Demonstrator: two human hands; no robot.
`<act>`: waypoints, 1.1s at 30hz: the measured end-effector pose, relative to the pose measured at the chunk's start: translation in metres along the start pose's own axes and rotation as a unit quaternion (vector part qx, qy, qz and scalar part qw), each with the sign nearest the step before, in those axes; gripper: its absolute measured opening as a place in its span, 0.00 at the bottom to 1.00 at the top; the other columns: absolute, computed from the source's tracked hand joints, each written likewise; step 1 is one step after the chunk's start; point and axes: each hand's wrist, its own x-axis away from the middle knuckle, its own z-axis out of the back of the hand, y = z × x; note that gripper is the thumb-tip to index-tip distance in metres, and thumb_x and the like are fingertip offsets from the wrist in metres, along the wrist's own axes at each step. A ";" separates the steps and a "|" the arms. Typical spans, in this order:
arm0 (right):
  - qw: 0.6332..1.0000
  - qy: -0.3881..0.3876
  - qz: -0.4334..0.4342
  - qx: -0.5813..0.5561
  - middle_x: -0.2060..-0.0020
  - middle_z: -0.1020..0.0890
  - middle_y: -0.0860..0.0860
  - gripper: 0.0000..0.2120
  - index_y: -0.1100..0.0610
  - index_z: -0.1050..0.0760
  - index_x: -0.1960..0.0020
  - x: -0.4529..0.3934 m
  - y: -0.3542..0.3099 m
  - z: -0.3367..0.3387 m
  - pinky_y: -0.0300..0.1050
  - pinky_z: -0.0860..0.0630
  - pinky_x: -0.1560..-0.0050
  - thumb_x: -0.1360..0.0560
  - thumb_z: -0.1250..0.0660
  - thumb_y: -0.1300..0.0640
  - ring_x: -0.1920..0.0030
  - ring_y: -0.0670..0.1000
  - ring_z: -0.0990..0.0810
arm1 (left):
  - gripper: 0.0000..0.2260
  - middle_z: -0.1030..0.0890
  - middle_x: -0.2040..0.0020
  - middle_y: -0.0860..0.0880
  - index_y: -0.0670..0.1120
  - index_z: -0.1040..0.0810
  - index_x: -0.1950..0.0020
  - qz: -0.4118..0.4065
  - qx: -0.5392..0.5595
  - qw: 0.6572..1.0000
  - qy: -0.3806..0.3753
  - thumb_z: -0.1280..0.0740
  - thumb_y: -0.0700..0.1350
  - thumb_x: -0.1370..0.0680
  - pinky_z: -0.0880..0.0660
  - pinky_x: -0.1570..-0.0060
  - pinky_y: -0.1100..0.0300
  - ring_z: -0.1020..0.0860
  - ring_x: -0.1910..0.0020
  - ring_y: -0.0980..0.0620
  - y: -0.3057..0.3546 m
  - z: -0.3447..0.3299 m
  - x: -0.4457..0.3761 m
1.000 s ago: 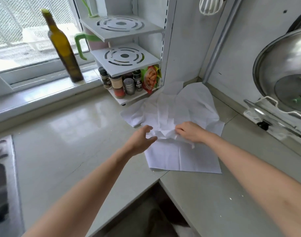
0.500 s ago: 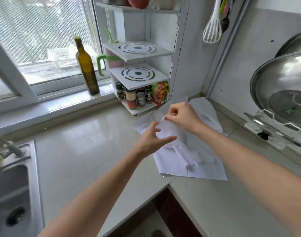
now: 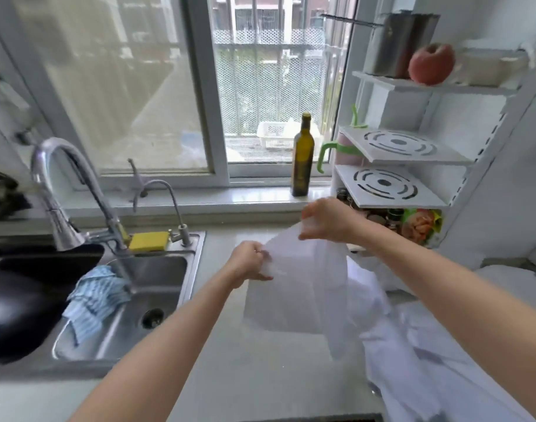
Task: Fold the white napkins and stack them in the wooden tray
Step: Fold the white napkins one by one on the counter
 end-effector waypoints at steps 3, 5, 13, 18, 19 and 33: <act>0.992 -0.017 0.009 0.128 0.61 0.21 0.55 0.06 0.56 0.24 0.60 -0.016 0.000 -0.011 0.49 0.22 0.56 0.25 0.37 0.60 0.56 0.60 0.20 | 0.10 0.25 0.51 0.43 0.38 0.25 0.55 -0.051 -0.051 0.995 0.069 0.44 0.34 0.19 0.22 0.72 0.64 0.28 0.62 0.51 0.019 0.037 -0.002; 0.980 0.016 0.010 0.196 0.57 0.20 0.59 0.09 0.61 0.23 0.54 -0.029 -0.002 -0.012 0.49 0.23 0.57 0.24 0.41 0.65 0.55 0.62 0.19 | 0.10 0.20 0.53 0.42 0.41 0.24 0.56 -0.141 -0.214 0.958 0.130 0.43 0.36 0.20 0.27 0.65 0.63 0.24 0.60 0.47 0.038 0.055 0.000; 0.912 0.277 0.071 0.295 0.73 0.21 0.56 0.09 0.62 0.24 0.62 -0.050 -0.021 0.019 0.47 0.24 0.65 0.33 0.33 0.74 0.72 0.56 0.20 | 0.13 0.24 0.35 0.39 0.39 0.24 0.36 -0.368 -0.371 0.797 0.301 0.43 0.35 0.18 0.29 0.37 0.46 0.33 0.29 0.40 0.063 0.091 0.013; 0.906 0.316 0.129 0.253 0.73 0.22 0.57 0.10 0.62 0.25 0.63 -0.035 -0.025 -0.003 0.47 0.24 0.64 0.35 0.35 0.76 0.73 0.56 0.22 | 0.15 0.28 0.30 0.42 0.39 0.27 0.33 -0.345 -0.426 0.791 0.271 0.44 0.38 0.18 0.31 0.35 0.46 0.38 0.26 0.42 0.032 0.096 0.020; 0.907 0.323 0.139 0.232 0.74 0.23 0.57 0.10 0.62 0.25 0.63 -0.031 -0.026 -0.009 0.47 0.25 0.66 0.35 0.36 0.76 0.73 0.56 0.22 | 0.15 0.28 0.30 0.42 0.39 0.27 0.33 -0.345 -0.426 0.794 0.265 0.44 0.38 0.18 0.31 0.35 0.45 0.37 0.26 0.42 0.025 0.095 0.020; 0.976 -0.205 -0.060 0.031 0.61 0.24 0.53 0.07 0.61 0.21 0.55 0.087 0.037 -0.179 0.43 0.35 0.60 0.25 0.38 0.64 0.58 0.51 0.27 | 0.11 0.22 0.49 0.38 0.43 0.30 0.58 -0.061 -0.522 0.835 -0.164 0.46 0.42 0.17 0.37 0.59 0.56 0.27 0.54 0.41 -0.124 0.052 0.044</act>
